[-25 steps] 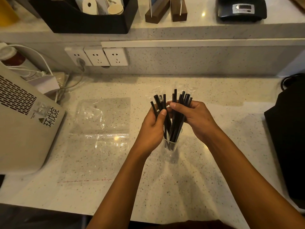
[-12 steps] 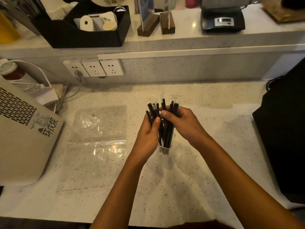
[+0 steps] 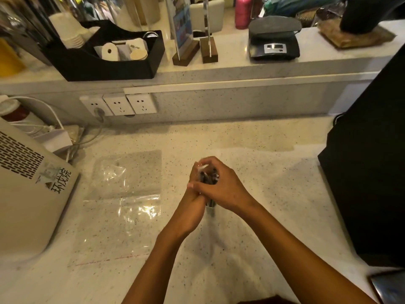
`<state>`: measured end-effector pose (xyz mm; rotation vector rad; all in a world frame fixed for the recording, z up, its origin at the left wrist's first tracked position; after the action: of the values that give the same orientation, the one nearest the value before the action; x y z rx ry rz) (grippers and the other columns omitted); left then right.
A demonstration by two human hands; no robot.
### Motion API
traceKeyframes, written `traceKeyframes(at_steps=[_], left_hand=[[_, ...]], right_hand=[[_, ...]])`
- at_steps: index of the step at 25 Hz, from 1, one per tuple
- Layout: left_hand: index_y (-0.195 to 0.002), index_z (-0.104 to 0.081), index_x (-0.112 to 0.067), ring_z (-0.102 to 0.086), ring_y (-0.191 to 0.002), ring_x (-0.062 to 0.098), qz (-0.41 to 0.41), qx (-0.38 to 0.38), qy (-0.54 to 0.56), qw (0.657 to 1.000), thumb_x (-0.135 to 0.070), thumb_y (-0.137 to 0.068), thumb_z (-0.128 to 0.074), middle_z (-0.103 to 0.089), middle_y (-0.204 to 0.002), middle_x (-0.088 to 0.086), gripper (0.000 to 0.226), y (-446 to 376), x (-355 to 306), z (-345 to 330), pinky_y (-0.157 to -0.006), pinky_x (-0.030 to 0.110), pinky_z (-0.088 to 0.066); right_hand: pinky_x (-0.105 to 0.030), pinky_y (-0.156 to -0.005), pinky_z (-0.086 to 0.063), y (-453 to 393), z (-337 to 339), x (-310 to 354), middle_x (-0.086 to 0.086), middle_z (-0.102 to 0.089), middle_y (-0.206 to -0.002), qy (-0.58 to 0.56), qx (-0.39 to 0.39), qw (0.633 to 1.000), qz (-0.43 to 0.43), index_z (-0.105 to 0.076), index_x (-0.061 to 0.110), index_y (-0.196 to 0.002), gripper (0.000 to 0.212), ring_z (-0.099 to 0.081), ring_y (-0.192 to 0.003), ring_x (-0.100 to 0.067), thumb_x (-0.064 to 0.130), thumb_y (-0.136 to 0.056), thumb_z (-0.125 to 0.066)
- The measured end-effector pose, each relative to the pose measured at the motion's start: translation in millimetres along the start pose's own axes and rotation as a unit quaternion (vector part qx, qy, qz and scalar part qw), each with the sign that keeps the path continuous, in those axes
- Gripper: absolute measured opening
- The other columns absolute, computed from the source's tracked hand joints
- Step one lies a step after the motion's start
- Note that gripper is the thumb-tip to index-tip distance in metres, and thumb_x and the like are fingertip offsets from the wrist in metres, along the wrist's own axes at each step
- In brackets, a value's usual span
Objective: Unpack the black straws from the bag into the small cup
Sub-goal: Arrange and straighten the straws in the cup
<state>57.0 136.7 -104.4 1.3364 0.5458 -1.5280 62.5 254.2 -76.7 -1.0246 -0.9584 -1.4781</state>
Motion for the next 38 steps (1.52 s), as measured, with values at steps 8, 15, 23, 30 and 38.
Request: traceKeyframes(at_steps=[8,15,23,30,38], left_hand=[[-0.155,0.000,-0.050,-0.046,-0.112,-0.026,0.020,0.013,-0.069,0.997,-0.045,-0.077,-0.084,-0.040,-0.134,-0.043,0.115,13.2,44.8,-2.7,-0.095,0.005,-0.038],[-0.126,-0.061,-0.020,-0.063,-0.085,-0.019,0.044,-0.077,-0.052,0.995,-0.039,-0.076,-0.073,-0.058,-0.091,-0.027,0.055,14.6,45.5,-18.3,-0.067,0.002,-0.049],[-0.128,-0.052,-0.039,-0.070,-0.099,0.013,0.076,-0.095,-0.117,0.986,-0.039,-0.097,-0.064,-0.072,-0.115,-0.005,0.033,18.9,48.1,-33.4,-0.090,0.034,-0.060],[-0.107,-0.054,-0.031,-0.069,-0.080,0.012,0.103,-0.110,-0.175,0.973,-0.042,-0.094,-0.062,-0.069,-0.091,-0.009,0.018,-28.5,47.6,-44.3,-0.069,0.020,-0.053],[-0.123,-0.053,-0.024,-0.071,-0.091,0.025,0.066,-0.073,-0.181,0.978,-0.054,-0.092,-0.050,-0.074,-0.107,0.003,0.043,-146.8,-0.5,-67.0,-0.082,0.044,-0.060]], right_hand=[[-0.013,-0.090,-0.049,19.9,8.9,-4.6,0.024,-0.062,-0.119,0.030,-0.023,0.999,0.039,-0.054,0.050,-0.120,0.057,-0.059,-0.109,0.008,0.047,-0.072,-0.084],[-0.039,-0.082,-0.056,26.3,-6.7,24.3,0.011,-0.073,-0.096,0.066,0.048,0.984,0.155,-0.075,0.024,-0.097,0.021,-0.065,-0.096,-0.008,0.043,-0.087,-0.072],[-0.003,-0.095,-0.033,34.0,-4.2,-48.6,0.026,-0.044,-0.137,0.068,0.007,0.998,-0.009,-0.033,0.058,-0.138,0.090,-0.039,-0.125,0.016,0.063,-0.064,-0.083],[-0.010,-0.089,-0.046,2.8,12.2,-81.5,0.042,-0.056,-0.127,0.012,0.017,0.998,-0.062,-0.038,0.064,-0.133,0.079,-0.056,-0.112,0.018,0.062,-0.068,-0.082],[-0.015,-0.088,-0.046,-90.3,76.2,-102.1,0.031,-0.052,-0.132,-0.020,-0.055,0.996,-0.074,-0.031,0.061,-0.139,0.079,-0.055,-0.109,0.008,0.050,-0.078,-0.080]])
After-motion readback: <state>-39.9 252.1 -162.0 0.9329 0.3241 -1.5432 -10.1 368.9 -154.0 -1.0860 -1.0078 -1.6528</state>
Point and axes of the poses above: each hand's wrist, its own y-axis away from the middle knuckle, its own z-axis out of the back of the hand, x = y × z, the point moved 4 cm from there along -y, towards the middle knuckle
